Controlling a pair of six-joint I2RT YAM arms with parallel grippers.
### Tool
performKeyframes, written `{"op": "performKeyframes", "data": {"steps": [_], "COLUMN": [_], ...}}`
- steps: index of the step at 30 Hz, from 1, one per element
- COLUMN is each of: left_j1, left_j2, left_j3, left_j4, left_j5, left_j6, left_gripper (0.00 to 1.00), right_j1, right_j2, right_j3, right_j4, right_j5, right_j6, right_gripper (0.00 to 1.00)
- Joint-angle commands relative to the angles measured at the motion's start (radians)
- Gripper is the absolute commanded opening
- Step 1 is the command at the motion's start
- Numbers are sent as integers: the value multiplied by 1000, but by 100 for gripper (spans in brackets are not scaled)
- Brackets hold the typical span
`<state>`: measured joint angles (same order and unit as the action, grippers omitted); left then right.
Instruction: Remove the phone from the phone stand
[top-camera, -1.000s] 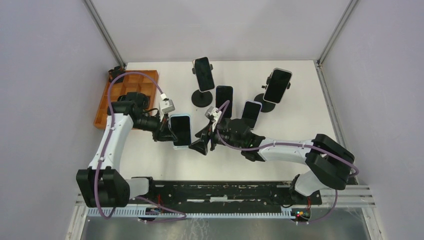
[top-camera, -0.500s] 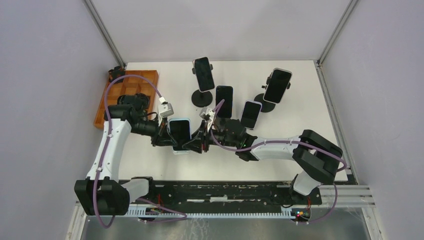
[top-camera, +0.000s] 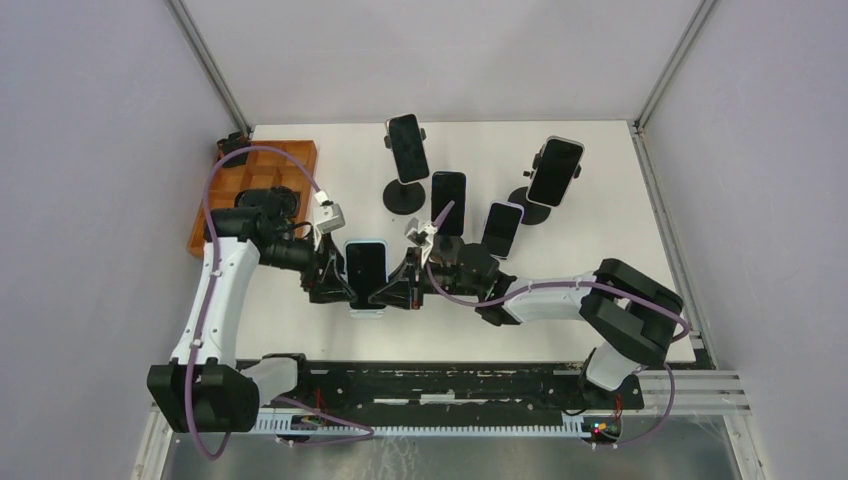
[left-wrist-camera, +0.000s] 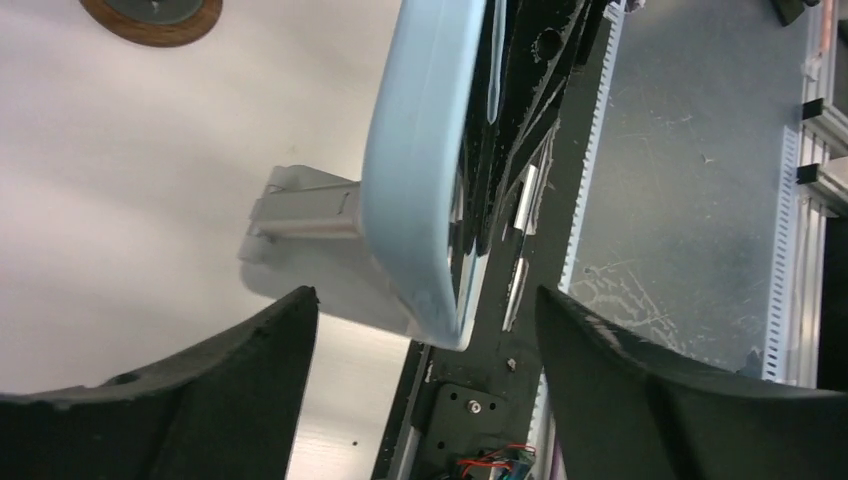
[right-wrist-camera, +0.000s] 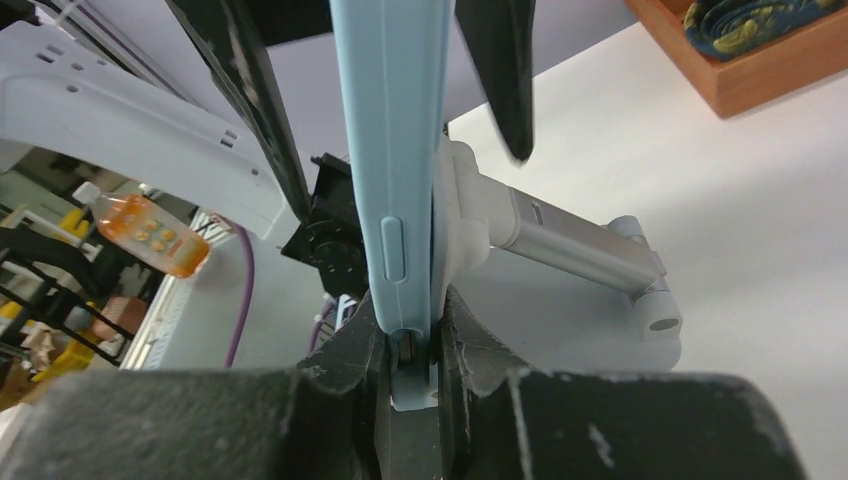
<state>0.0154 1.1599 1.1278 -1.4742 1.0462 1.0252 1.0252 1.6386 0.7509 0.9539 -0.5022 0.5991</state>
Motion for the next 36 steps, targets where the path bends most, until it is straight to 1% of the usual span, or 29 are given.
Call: {"op": "performKeyframes", "data": {"steps": [1, 2, 4, 9, 11, 18, 20, 22, 24, 27, 28, 36], "left_j1": [-3, -4, -3, -3, -4, -4, -3, -4, -3, -4, -28, -108], "left_j2": [-22, -22, -25, -59, -66, -132, -138, -136, -137, -169, -183, -259], "left_j3": [69, 77, 93, 129, 134, 140, 175, 196, 197, 177, 167, 138], "left_j4": [9, 9, 9, 9, 11, 147, 139, 68, 13, 9, 9, 8], "left_j5": [26, 17, -5, -62, -71, -2, 1, -3, 4, 27, 33, 17], "left_j6": [31, 25, 20, 61, 107, 91, 95, 165, 224, 223, 230, 239], "left_gripper": [90, 93, 96, 99, 99, 95, 93, 92, 91, 91, 91, 92], "right_j1": [-35, -48, -70, -107, -106, -76, -64, -54, -43, -35, -33, -29], "right_j2": [-73, -81, -96, -141, -145, -63, -41, -22, -8, 14, 20, 29], "right_j3": [-64, -84, -119, -157, -149, -63, -35, -14, 9, 41, 51, 92], "right_j4": [301, 334, 396, 456, 471, 621, 680, 722, 727, 718, 718, 723], "right_j5": [-61, -71, -108, -218, -262, -353, -368, -376, -378, -381, -381, -394], "right_j6": [96, 107, 123, 141, 156, 297, 338, 368, 375, 374, 377, 376], "right_gripper": [0, 0, 0, 0, 0, 0, 0, 0, 0, 0, 0, 0]}}
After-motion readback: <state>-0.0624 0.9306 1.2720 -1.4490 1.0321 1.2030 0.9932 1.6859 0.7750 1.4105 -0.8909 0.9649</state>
